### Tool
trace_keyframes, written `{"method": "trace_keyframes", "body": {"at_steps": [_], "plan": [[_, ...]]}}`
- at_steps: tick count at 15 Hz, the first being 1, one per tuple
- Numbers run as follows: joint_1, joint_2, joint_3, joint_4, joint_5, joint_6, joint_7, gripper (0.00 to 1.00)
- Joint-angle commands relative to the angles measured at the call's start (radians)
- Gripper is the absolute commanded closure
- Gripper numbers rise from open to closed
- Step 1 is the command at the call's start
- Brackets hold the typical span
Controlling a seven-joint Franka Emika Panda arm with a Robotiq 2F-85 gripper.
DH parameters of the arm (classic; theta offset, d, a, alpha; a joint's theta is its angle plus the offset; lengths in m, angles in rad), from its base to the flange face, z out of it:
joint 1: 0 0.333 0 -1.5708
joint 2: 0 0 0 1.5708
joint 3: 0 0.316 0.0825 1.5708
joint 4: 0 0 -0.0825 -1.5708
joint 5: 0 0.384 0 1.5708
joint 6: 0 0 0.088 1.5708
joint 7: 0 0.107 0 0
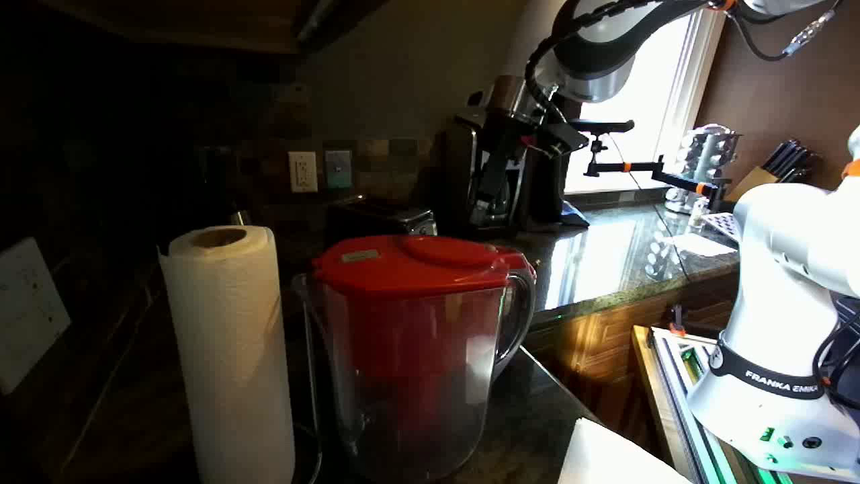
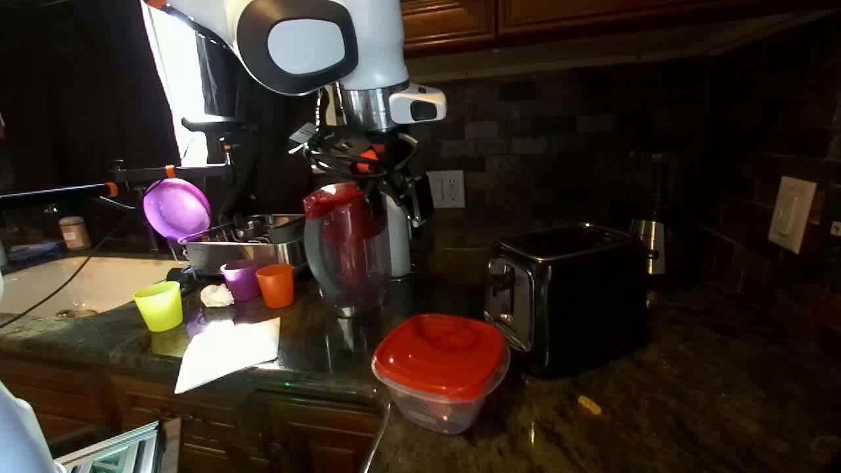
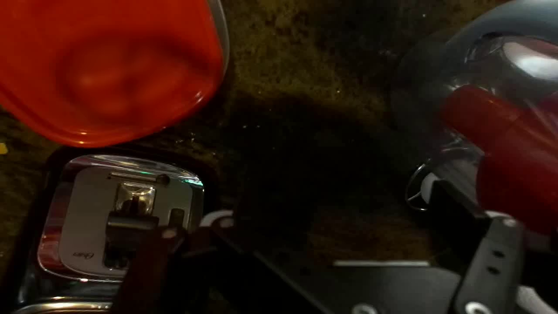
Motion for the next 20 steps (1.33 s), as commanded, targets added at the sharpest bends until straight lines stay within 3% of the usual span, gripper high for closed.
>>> {"method": "trace_keyframes", "body": {"at_steps": [1,8,9,13,16,20], "plan": [[-0.015,0.001,0.014,0.002,0.008,-0.003,-0.005,0.0],[-0.015,0.001,0.014,0.002,0.008,-0.003,-0.005,0.0],[-0.036,-0.014,0.026,-0.03,-0.005,0.064,0.031,0.0],[-0.121,-0.052,0.053,-0.086,-0.049,0.127,0.198,0.0],[-0.199,-0.076,0.08,-0.112,-0.128,0.054,0.333,0.0],[-0.258,-0.108,0.064,-0.129,-0.179,-0.05,0.393,0.0]]}}
